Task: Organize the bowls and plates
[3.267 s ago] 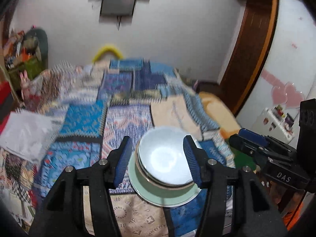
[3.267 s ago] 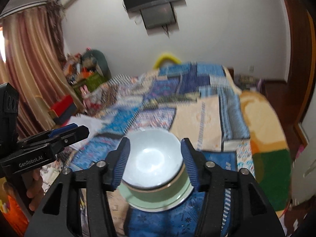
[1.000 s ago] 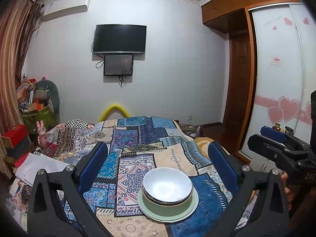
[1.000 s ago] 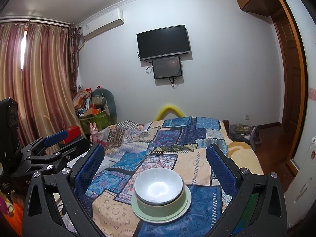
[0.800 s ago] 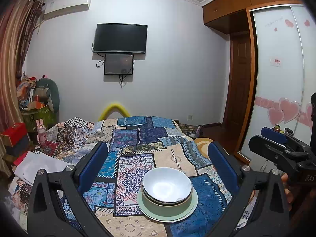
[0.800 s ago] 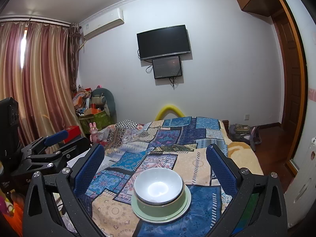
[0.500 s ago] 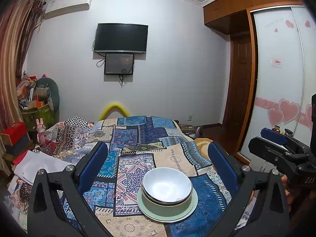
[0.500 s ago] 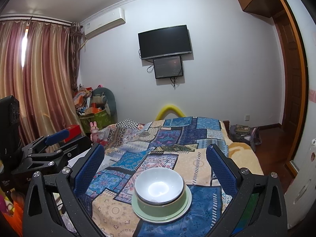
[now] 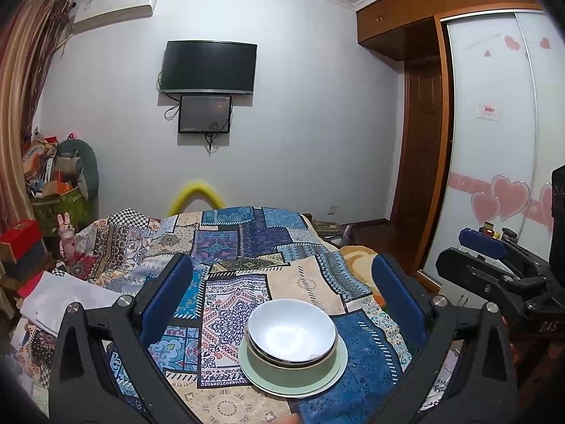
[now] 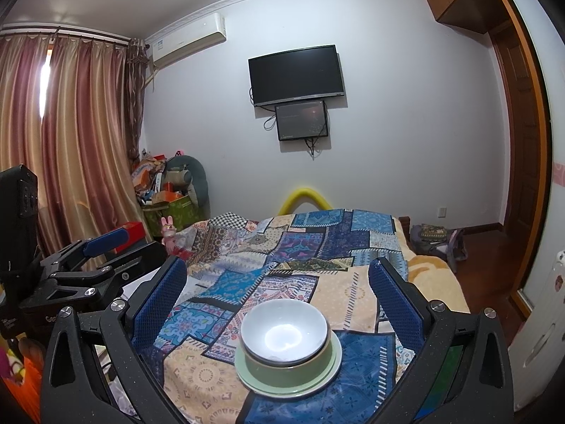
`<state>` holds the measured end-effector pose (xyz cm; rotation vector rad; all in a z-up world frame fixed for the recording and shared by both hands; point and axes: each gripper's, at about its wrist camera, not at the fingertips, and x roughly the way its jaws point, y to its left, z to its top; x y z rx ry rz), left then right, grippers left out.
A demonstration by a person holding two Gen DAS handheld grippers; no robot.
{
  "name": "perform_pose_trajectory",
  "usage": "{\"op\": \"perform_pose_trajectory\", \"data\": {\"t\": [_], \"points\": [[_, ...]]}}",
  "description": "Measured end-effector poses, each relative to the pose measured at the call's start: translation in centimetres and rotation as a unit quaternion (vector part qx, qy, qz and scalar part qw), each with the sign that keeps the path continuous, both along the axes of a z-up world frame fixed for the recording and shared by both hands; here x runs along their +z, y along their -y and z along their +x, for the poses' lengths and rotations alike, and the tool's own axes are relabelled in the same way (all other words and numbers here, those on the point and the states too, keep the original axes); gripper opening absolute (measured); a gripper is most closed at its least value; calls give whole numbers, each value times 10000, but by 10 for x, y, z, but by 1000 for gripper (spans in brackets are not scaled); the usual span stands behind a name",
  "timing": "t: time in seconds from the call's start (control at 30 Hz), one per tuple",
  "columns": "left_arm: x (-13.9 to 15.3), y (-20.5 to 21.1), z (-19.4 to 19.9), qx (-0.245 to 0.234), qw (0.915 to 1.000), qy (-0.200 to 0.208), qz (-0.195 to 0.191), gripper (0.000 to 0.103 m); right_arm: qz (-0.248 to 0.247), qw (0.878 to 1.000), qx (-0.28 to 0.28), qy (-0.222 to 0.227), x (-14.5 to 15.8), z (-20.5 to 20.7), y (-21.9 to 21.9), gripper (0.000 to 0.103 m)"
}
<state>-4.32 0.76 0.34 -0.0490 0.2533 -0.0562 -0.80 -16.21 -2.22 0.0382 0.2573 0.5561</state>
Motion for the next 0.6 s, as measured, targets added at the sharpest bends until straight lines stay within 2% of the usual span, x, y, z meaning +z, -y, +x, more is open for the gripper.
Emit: {"op": "perform_pose_trajectory", "data": {"t": [0.27,0.6], "points": [[1,3,-5,33,10000,82,36,103,-3,10000,6,-9,0,1,0,103],[-1,2,-2,1,10000,-16,-15,103,-51,10000,46,-52,-2,4,-2,103]]}}
